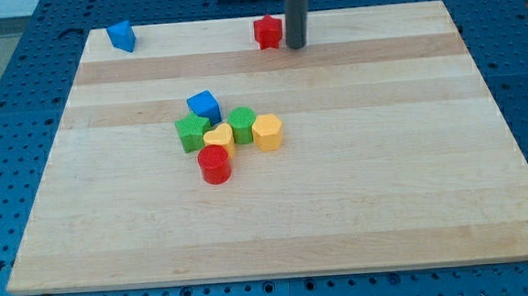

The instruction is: Push the green circle slightly up

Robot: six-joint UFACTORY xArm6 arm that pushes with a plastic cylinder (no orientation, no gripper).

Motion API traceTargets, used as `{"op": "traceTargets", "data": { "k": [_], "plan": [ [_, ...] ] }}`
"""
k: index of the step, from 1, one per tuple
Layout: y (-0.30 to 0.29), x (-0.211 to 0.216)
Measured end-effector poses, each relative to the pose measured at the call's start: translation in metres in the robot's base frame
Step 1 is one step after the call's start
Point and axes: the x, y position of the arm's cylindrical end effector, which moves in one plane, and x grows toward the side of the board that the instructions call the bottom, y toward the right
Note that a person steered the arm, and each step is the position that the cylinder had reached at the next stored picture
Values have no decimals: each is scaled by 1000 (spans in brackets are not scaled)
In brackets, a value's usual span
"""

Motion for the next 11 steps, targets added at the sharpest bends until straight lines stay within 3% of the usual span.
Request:
{"op": "traceTargets", "data": {
  "k": [2, 4, 6, 8, 9, 10, 11],
  "plan": [
    [-22, -26],
    [5, 42],
    [-3, 84],
    [-40, 96],
    [16, 99],
    [65, 132],
    [51, 193]
  ]
}}
